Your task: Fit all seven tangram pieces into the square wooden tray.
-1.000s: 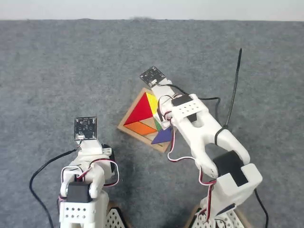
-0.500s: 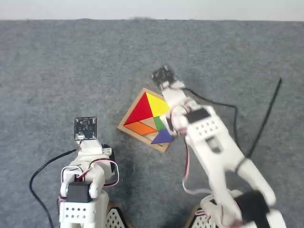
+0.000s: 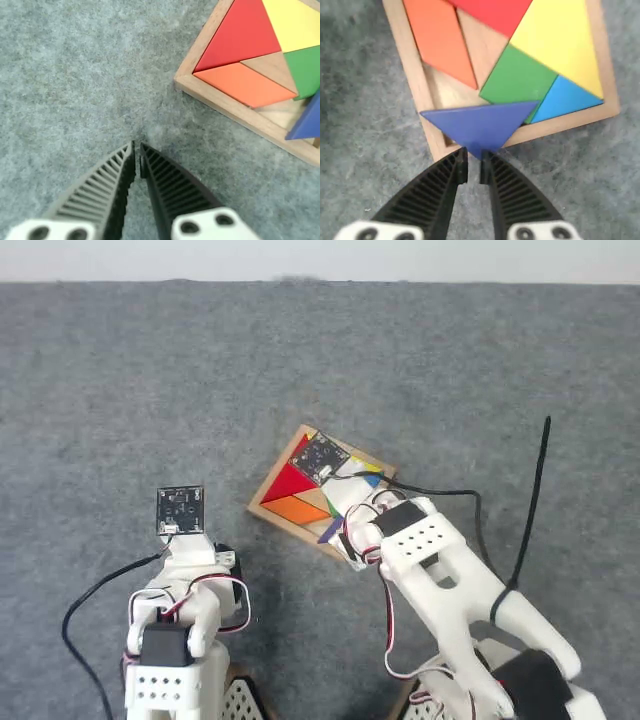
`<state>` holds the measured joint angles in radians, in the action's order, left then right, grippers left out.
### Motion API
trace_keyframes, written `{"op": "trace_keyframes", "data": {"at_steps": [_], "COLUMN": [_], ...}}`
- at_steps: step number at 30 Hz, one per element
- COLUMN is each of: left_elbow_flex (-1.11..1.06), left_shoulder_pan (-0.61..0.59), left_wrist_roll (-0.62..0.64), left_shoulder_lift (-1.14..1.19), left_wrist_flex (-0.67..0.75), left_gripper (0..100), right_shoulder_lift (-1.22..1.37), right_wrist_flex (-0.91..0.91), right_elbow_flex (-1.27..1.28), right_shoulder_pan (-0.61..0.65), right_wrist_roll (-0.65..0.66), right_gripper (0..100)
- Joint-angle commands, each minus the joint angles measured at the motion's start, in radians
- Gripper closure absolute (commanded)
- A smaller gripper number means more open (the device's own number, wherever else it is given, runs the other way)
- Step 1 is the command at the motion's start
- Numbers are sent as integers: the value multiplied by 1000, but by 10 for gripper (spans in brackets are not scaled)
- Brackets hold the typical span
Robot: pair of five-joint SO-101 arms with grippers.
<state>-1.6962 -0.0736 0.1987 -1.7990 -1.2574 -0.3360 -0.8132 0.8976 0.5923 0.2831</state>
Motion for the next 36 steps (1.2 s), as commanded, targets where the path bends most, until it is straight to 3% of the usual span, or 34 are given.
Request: {"op": "trace_keyframes", "data": {"at_steps": [1,4,18,29,36], "left_elbow_flex": [13,13,13,13,13], "left_shoulder_pan": [-6,-6,-6,-6,-6], "left_wrist_roll": [-15,-15,-15,-15,-15], "left_shoulder_lift": [-20,-20,-20,-20,-20], "left_wrist_flex": [-5,-5,-5,-5,-5], "left_gripper": [986,986,986,986,986], "right_shoulder_lift": [13,39,160,166,170], "right_wrist_flex": [-4,7,8,18,39], "right_elbow_flex": [-11,-20,-143,-157,-184], "right_shoulder_pan": [8,8,10,124,116], "right_wrist_roll": [14,8,-31,-35,-78], "right_gripper": [952,994,987,987,987]}}
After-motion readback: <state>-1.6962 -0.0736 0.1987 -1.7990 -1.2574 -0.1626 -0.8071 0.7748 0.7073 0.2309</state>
